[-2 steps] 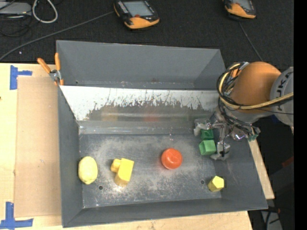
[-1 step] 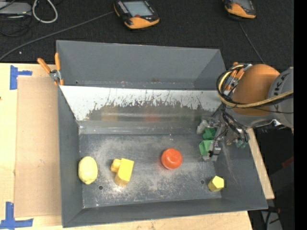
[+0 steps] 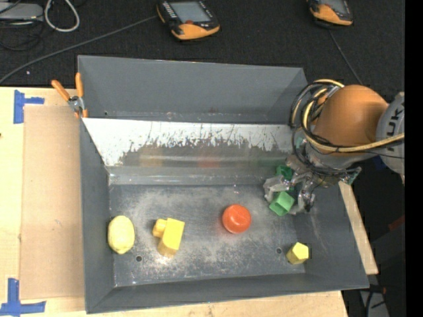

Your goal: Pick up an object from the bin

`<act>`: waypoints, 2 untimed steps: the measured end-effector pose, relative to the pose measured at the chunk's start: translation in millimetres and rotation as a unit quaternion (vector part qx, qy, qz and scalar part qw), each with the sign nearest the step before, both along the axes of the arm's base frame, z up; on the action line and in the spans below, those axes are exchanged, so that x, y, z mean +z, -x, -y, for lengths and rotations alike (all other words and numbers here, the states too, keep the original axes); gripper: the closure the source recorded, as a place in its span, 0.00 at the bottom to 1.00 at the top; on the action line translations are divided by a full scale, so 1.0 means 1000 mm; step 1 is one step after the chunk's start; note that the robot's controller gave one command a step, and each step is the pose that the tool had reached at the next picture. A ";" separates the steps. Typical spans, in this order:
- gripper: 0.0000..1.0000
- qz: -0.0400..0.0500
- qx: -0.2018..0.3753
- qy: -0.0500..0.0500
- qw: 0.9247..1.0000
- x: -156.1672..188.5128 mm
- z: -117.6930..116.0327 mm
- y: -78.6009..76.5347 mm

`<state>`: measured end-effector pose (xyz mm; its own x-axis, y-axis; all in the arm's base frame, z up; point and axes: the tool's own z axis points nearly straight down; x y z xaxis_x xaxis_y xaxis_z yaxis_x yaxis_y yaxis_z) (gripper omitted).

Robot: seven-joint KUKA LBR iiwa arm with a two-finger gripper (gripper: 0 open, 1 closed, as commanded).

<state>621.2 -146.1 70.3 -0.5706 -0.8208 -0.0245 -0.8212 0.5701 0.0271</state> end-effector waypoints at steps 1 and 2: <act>1.00 0.000 -0.001 0.000 1.000 0.000 0.000 0.000; 1.00 -0.001 0.000 0.002 1.000 0.019 0.001 0.001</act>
Offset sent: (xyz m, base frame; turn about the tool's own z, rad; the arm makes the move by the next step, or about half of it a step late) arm 0.0000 -0.0003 0.0466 0.0016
